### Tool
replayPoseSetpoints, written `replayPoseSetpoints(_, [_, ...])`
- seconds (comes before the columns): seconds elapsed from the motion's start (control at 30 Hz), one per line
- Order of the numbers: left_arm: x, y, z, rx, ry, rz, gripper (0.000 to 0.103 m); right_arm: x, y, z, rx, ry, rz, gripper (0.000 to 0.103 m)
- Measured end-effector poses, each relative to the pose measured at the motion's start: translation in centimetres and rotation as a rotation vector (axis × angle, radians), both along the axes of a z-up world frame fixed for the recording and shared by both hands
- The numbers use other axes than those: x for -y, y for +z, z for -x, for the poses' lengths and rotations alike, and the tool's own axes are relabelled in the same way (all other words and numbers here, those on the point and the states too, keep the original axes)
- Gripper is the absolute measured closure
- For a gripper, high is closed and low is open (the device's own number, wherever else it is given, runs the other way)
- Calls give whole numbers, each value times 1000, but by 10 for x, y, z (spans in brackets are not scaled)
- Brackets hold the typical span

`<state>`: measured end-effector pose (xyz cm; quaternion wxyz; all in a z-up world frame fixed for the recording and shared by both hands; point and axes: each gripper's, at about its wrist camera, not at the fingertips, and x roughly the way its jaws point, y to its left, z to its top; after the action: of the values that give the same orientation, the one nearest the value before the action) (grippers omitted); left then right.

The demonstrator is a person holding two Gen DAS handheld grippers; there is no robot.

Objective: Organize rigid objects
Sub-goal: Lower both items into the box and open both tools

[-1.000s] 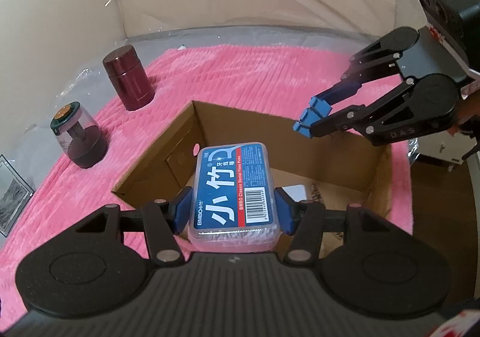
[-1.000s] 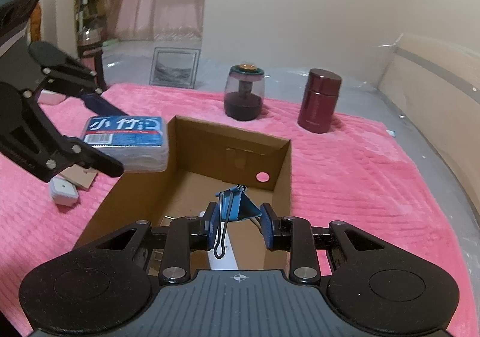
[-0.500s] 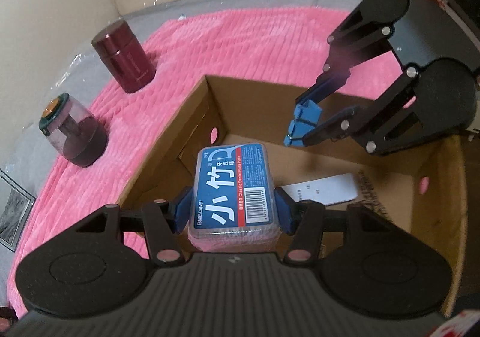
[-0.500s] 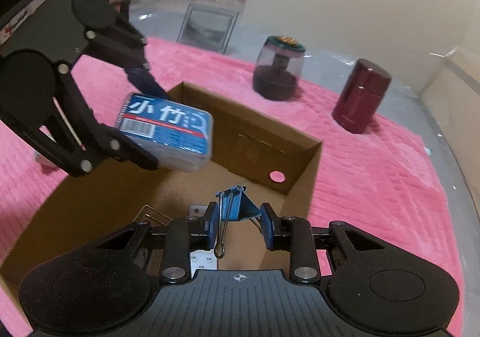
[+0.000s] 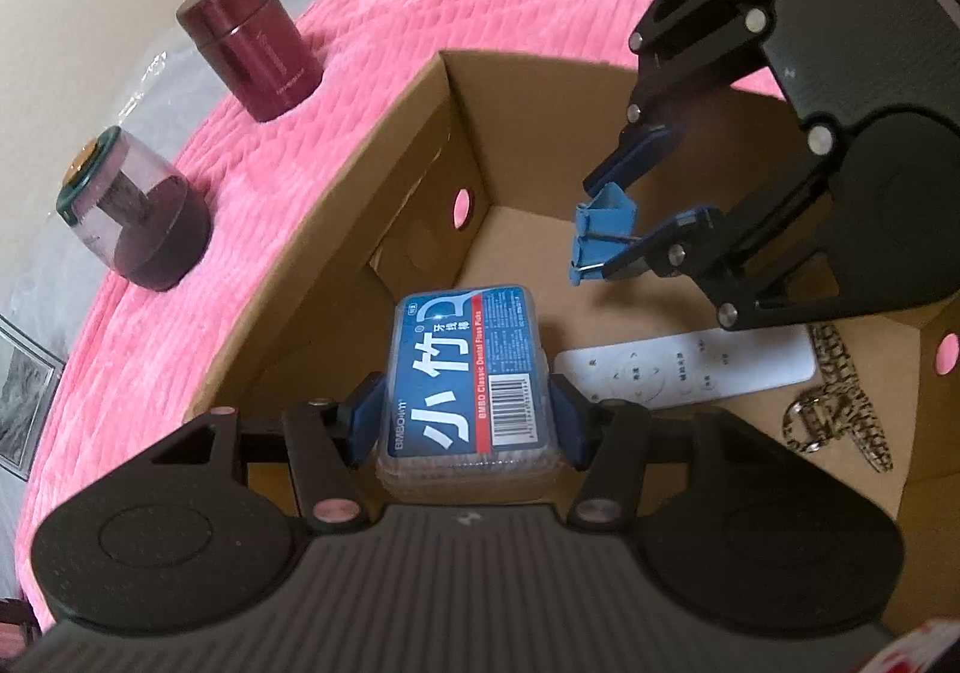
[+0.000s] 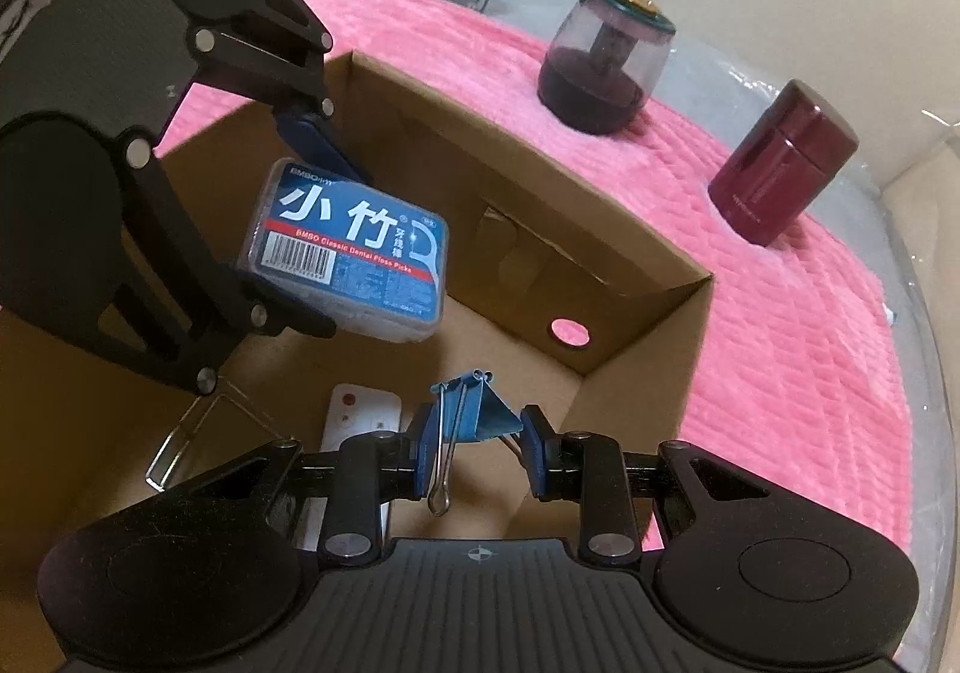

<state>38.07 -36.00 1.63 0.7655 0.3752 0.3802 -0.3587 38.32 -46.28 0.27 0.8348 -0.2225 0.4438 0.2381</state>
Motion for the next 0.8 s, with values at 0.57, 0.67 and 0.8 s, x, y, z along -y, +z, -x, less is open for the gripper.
replayPoseSetpoints(0.57, [5, -21, -18, -25, 19, -62, 51, -10, -19, -33, -103, -106, 23, 77])
replayPoseSetpoints(0.67, [9, -21, -18, -24, 12, -75, 51, -10, -21, -36, -113, -115, 14, 77])
replayPoseSetpoints(0.8, [12, -23, -18, -29, 3, -87, 51, -9, -21, -37, -127, -131, -1, 77])
